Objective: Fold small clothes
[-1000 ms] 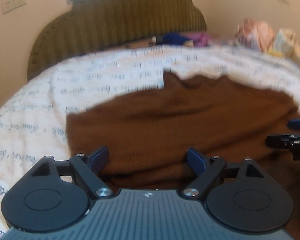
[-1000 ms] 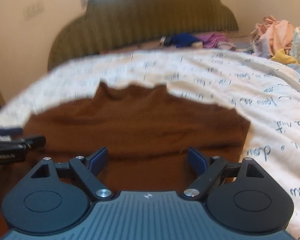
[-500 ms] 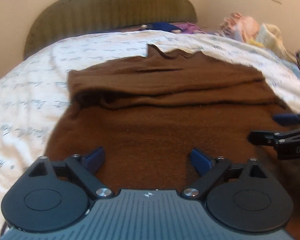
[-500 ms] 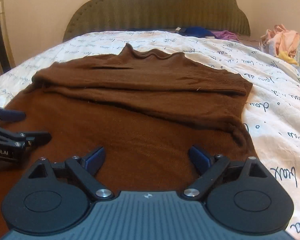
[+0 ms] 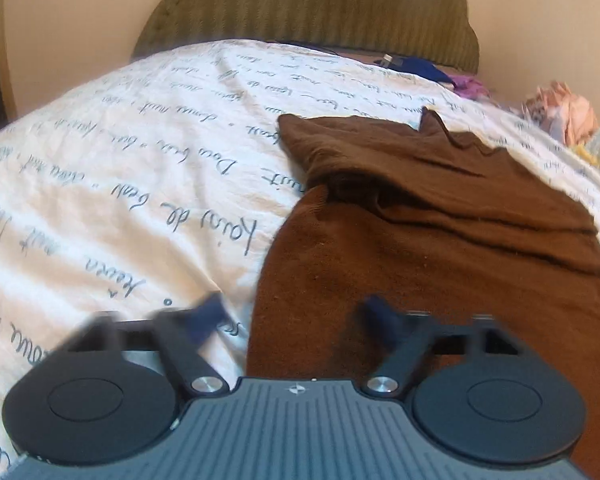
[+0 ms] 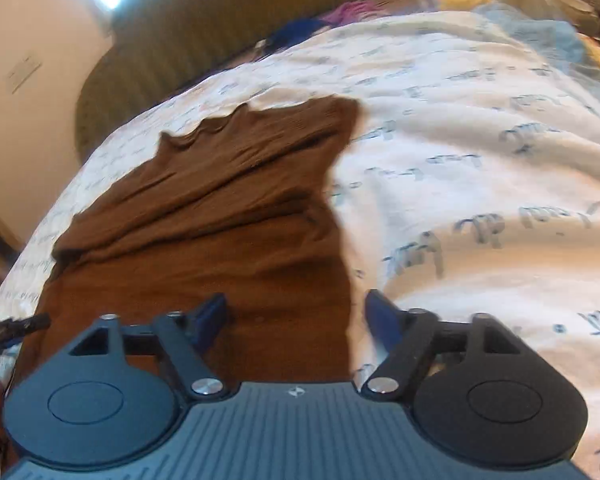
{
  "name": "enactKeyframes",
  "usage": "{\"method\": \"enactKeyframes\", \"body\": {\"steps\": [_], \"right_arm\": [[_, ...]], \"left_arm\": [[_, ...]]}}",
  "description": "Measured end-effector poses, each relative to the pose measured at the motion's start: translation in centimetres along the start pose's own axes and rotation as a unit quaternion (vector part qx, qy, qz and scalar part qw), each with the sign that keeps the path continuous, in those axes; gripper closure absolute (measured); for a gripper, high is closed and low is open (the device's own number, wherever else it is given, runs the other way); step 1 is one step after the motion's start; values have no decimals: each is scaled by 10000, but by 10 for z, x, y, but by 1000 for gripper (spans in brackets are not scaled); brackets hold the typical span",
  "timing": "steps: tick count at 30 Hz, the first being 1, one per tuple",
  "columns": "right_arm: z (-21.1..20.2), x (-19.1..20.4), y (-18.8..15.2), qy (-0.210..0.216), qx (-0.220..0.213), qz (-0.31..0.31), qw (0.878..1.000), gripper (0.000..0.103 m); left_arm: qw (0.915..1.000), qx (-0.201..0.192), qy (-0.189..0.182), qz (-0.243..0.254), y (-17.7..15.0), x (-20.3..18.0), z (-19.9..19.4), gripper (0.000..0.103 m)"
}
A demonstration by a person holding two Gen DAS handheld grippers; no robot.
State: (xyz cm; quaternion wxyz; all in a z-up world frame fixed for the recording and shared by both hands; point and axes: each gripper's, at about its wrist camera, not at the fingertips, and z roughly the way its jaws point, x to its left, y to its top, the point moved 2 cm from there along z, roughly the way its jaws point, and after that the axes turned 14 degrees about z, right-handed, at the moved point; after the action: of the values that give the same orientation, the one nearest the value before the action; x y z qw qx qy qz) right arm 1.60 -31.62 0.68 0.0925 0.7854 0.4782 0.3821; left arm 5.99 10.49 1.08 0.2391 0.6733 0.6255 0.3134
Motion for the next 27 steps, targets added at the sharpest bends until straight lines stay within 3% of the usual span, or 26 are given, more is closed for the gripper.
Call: {"method": "enactKeyframes", "body": {"steps": [1, 4, 7, 8, 10, 11, 12, 13, 14, 15, 16, 17, 19, 21, 22, 23, 24, 27], "right_arm": [[4, 4, -1, -22, 114, -52, 9999, 97], [7, 10, 4, -9, 164, -180, 9997, 98], [-2, 0, 3, -76, 33, -78, 9999, 98], [3, -9, 3, -132, 89, 9, 9999, 98], [-7, -20, -15, 174, -31, 231, 9996, 98], [-8, -20, -16, 234, -59, 319, 9992, 96], [-11, -21, -17, 344, -47, 465, 9983, 92], [-16, -22, -18, 468, 62, 651, 9968, 83], [-21, -23, -20, 510, 165, 762, 9957, 77], [-30, -24, -23, 568, 260, 835, 9945, 57], [-38, -25, -27, 690, 337, 869, 9933, 45], [-47, -27, -33, 875, 415, 927, 9910, 29], [-64, -31, -48, 1217, 695, 1073, 9843, 29], [-71, -34, -64, 1380, 956, 1190, 9786, 34], [-72, -35, -72, 1452, 1074, 1226, 9759, 56], [-71, -35, -80, 1478, 1195, 1194, 9745, 73], [-68, -34, -86, 1361, 1292, 1124, 9758, 96], [-66, -36, -88, 1342, 1284, 1131, 9761, 97]], "left_arm": [[10000, -13, 30, 39, 2, -1, 0, 95], [9998, -27, 118, -179, 6, 16, -6, 96], [9998, 129, 134, -78, -2, 23, 4, 94], [9998, 2, 207, 69, -5, 19, 4, 94], [9994, -61, 263, 225, -4, 11, -1, 94], [9998, -110, 58, 138, -5, 10, -6, 94], [9998, -126, -140, 56, -7, 12, -12, 91], [9994, -123, -316, 8, -9, 14, -19, 77], [9987, -115, -486, -75, -14, 18, -27, 49], [9973, -117, -686, -236, -22, 23, -35, 38], [9952, -134, -881, -416, -32, 29, -44, 31], [9923, -85, -1086, -592, -43, 33, -52, 33], [9831, 79, -1537, -988, -66, 40, -63, 40], [9761, 43, -1792, -1231, -83, 42, -76, 51], [9749, 99, -1848, -1234, -87, 41, -79, 77], [9749, 223, -1834, -1238, -89, 41, -77, 94], [9752, 267, -1791, -1271, -91, 42, -75, 94], [9826, 174, -1539, -1023, -82, 46, -84, 95]]}}
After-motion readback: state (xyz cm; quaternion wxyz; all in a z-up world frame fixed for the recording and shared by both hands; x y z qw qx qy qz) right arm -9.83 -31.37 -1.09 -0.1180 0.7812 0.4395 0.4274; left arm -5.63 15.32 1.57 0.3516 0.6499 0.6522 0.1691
